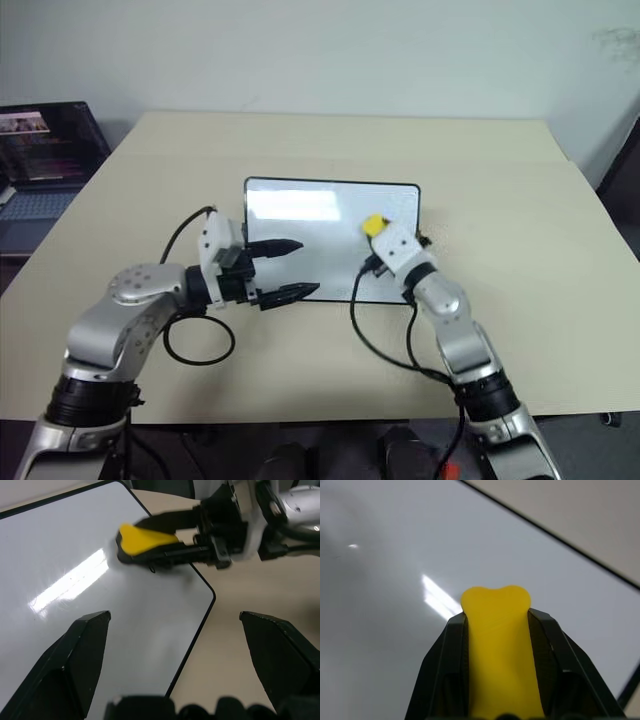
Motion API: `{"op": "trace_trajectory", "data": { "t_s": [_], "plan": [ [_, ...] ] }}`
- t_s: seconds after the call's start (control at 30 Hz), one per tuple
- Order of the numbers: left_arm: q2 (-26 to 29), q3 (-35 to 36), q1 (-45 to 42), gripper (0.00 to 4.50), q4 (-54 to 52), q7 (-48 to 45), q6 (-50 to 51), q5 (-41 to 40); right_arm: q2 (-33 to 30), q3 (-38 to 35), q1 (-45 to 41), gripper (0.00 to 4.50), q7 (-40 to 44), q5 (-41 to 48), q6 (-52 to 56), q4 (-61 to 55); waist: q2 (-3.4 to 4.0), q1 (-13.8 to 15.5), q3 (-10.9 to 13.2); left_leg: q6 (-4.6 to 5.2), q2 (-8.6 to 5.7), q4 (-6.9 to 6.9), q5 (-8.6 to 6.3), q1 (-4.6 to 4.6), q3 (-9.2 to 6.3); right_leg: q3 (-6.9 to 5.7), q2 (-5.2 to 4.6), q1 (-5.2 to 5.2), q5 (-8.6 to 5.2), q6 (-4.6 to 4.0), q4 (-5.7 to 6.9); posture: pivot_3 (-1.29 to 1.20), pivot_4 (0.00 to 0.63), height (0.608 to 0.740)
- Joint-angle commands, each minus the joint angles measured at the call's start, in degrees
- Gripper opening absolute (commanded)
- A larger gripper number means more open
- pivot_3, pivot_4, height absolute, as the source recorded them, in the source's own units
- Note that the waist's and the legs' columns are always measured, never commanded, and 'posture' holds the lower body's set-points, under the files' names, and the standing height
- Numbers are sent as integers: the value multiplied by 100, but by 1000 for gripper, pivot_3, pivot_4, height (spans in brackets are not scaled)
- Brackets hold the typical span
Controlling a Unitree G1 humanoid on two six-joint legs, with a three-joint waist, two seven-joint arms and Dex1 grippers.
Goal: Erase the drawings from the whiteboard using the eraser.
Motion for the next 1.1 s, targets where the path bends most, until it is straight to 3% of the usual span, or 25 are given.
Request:
{"op": "trace_trajectory", "data": {
  "t_s": [0.03,0.2,0.37,0.63,0.83,1.1],
  "plan": [
    [60,120,-16,4500,-90,-72,-88,-90,54,174,383,1301,153,-15,773,195,-1,-3,-3,0,0,3,1,4,0,0,0,3,0,0,4,0,150,740],
    [79,189,100,4500,64,-151,-239,-46,144,266,316,1301,128,-84,543,33,-1,-13,-2,0,0,6,5,47,-2,-1,5,48,2,8,3,0,150,740],
    [144,234,201,4500,385,-206,-465,92,228,-88,-182,1301,-28,58,-31,-470,-1,-19,37,0,1,2,5,81,-1,2,7,79,-12,31,-2,0,150,740],
    [221,187,267,4500,574,-302,-678,148,359,-654,-687,1301,-788,-130,15,154,-4,9,42,-22,7,-12,14,-38,-5,-8,-2,-28,0,-3,-21,0,150,740],
    [224,164,253,4500,570,-316,-686,132,513,-379,-228,1301,-807,-163,509,438,-9,3,38,-1,3,-8,3,-54,-5,-11,-23,-44,-1,-5,-12,0,150,740],
    [212,163,164,4500,500,-281,-569,78,837,-164,607,1301,-834,-27,1221,481,-34,-36,21,-1,1,-4,5,72,-5,-3,2,75,-13,25,-7,0,150,740]
  ]
}}
